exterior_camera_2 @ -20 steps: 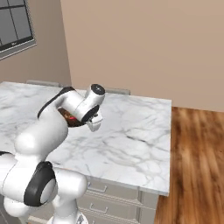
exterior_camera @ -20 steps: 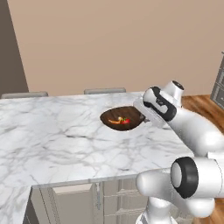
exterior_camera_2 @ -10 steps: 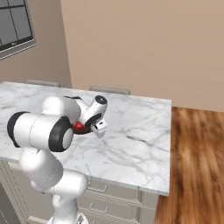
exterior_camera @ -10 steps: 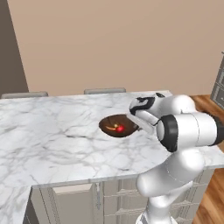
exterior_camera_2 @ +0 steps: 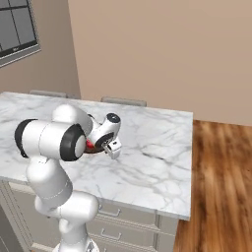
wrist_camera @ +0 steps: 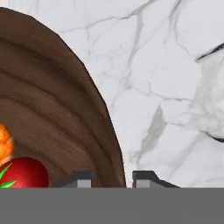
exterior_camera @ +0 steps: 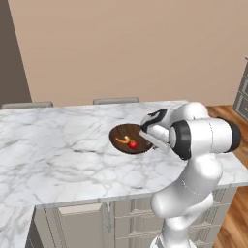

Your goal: The microwave is finished heating the shrimp and tomato. Take the bowl containing the food and place it on the dining counter.

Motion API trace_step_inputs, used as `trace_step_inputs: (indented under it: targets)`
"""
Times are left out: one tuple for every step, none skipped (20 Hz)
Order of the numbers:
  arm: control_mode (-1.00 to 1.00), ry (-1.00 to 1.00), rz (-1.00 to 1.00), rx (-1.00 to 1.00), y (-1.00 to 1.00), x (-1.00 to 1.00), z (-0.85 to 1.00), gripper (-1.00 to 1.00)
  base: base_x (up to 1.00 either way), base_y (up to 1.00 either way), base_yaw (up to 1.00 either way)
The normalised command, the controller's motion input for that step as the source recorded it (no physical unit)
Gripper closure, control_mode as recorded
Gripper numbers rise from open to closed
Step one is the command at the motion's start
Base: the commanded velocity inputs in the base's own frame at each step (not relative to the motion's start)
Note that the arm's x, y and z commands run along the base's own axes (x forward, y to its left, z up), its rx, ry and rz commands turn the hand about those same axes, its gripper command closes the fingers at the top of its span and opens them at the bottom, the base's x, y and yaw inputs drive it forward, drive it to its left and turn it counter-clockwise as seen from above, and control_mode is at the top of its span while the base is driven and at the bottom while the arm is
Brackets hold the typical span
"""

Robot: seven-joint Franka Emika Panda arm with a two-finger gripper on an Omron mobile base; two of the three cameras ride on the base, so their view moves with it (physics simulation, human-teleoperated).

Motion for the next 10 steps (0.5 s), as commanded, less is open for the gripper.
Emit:
trace_step_inputs:
  targets:
    - [-1.0, 0.0, 0.0, 0.03, -0.3, -0.67, 0.86, -1.0, 0.0, 0.0, 0.0]
    - [-1.0, 0.0, 0.0, 0.07, -0.39, -0.8, 1.0, -1.0, 0.0, 0.0, 0.0]
    - [-1.0, 0.0, 0.0, 0.09, -0.45, -0.89, 1.0, -1.0, 0.0, 0.0, 0.0]
    - [-1.0, -0.05, 0.0, 0.12, -0.39, -0.94, 1.0, -1.0, 0.0, 0.0, 0.0]
    - [-1.0, -0.09, 0.0, 0.13, -0.34, -1.0, 1.0, -1.0, 0.0, 0.0, 0.0]
    - [-1.0, -0.12, 0.0, 0.12, -0.32, -1.0, 1.0, -1.0, 0.0, 0.0, 0.0]
    - [-1.0, -0.17, 0.0, 0.13, -0.29, -1.0, 1.0, -1.0, 0.0, 0.0, 0.0]
    - [-1.0, -0.19, 0.0, 0.13, -0.23, -1.0, 1.0, -1.0, 0.0, 0.0, 0.0]
    - [-1.0, -0.22, 0.0, 0.12, -0.16, -1.0, 1.0, -1.0, 0.0, 0.0, 0.0]
    - [-1.0, -0.23, 0.0, 0.11, -0.1, -1.0, 1.0, -1.0, 0.0, 0.0, 0.0]
